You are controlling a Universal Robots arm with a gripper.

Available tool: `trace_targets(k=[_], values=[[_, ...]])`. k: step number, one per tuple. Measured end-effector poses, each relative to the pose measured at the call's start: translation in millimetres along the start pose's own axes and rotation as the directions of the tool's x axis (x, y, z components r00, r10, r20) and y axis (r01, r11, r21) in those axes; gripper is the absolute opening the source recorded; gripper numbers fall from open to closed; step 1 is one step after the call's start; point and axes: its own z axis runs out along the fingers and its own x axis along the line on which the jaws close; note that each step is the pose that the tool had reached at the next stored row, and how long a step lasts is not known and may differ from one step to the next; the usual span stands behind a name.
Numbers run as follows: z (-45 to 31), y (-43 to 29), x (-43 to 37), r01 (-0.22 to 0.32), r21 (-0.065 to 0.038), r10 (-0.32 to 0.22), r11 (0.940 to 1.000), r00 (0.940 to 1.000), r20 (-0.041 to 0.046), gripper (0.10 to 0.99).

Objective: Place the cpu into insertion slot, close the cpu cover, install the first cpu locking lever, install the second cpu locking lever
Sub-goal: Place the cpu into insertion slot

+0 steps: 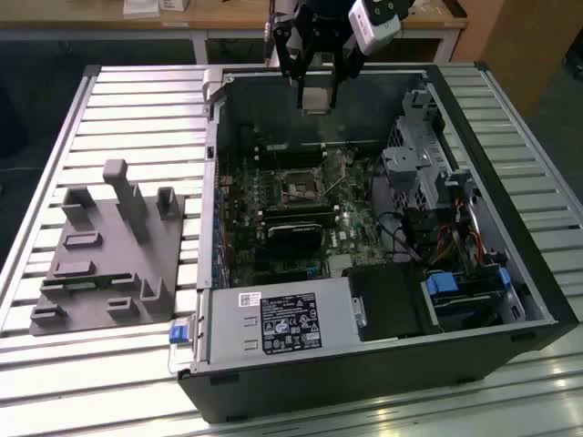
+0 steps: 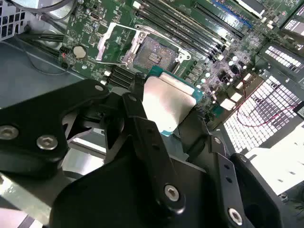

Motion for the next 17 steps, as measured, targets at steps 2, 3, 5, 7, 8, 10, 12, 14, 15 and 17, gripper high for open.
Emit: trace_targets(k=[2, 3, 5, 7, 8, 10, 12, 14, 15, 17], values=[[0.0, 0.0, 0.0, 0.000, 0.000, 0.000, 1.0000, 1.0000, 0.0000, 0.541], [0.0, 0.0, 0.0, 0.000, 0.000, 0.000, 1.0000, 1.0000, 0.0000, 0.541], [0.0, 0.0, 0.0, 0.000, 0.000, 0.000, 1.0000, 1.0000, 0.0000, 0.541], [0.0, 0.0, 0.0, 0.000, 0.000, 0.000, 1.0000, 1.0000, 0.0000, 0.541], [0.0, 0.0, 0.0, 0.000, 0.000, 0.000, 1.0000, 1.0000, 0.0000, 0.541], [0.2, 0.0, 0.0, 0.000, 0.000, 0.000, 1.0000, 1.0000, 0.0000, 0.541], [1.0, -0.1, 0.0, 0.000, 0.000, 0.000, 1.0000, 1.0000, 0.0000, 0.541], [2.5, -0.2, 0.0, 0.000, 0.000, 0.000, 1.0000, 1.0000, 0.0000, 0.541], [3.7, -0.3, 0.1, 0.000, 0.000, 0.000, 1.0000, 1.0000, 0.0000, 0.541], [6.1, -0.3, 0.5, 0.000, 0.000, 0.000, 1.0000, 1.0000, 0.0000, 0.541]])
